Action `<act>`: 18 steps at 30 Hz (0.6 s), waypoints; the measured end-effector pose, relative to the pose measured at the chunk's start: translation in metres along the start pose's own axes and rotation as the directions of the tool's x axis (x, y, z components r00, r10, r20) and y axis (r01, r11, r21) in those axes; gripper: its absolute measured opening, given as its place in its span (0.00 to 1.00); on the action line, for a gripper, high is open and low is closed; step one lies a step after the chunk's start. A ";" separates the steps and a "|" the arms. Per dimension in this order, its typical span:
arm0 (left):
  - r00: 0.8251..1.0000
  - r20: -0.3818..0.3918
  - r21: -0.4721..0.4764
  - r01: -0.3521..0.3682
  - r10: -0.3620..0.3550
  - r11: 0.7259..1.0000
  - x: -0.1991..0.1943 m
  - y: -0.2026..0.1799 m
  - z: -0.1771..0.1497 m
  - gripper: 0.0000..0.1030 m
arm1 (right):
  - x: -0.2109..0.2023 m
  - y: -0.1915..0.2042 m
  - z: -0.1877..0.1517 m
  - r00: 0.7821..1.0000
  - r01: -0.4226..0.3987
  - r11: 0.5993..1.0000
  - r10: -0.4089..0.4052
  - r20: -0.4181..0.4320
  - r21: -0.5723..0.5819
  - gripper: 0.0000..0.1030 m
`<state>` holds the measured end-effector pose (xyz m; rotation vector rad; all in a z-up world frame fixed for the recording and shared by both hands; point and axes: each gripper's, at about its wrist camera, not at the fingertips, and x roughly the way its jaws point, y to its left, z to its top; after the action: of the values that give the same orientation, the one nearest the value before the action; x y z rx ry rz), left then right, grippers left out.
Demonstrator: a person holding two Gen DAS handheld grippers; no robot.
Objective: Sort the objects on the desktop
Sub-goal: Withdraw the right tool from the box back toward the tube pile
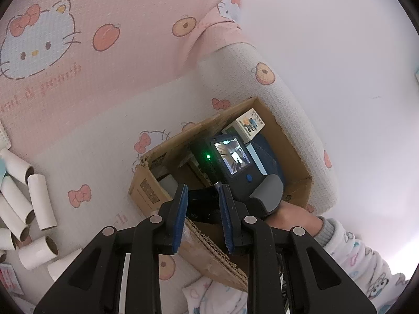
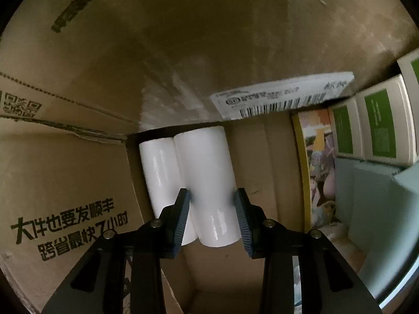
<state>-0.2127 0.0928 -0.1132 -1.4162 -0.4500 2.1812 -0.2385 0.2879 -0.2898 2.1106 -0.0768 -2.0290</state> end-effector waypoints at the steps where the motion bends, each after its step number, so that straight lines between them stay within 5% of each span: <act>1: 1.000 -0.001 -0.005 0.004 -0.004 1.000 0.000 0.000 0.000 0.26 | 0.000 -0.001 -0.001 1.000 0.000 1.000 0.000 -0.005 0.004 0.32; 18: 1.000 0.005 0.007 -0.011 0.011 1.000 -0.001 -0.007 -0.003 0.29 | -0.018 -0.022 -0.013 0.998 -0.065 0.993 0.062 0.032 0.098 0.32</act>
<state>-0.2084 0.0980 -0.1102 -1.4131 -0.4372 2.1937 -0.2288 0.3139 -0.2762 2.1074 -0.2503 -2.0593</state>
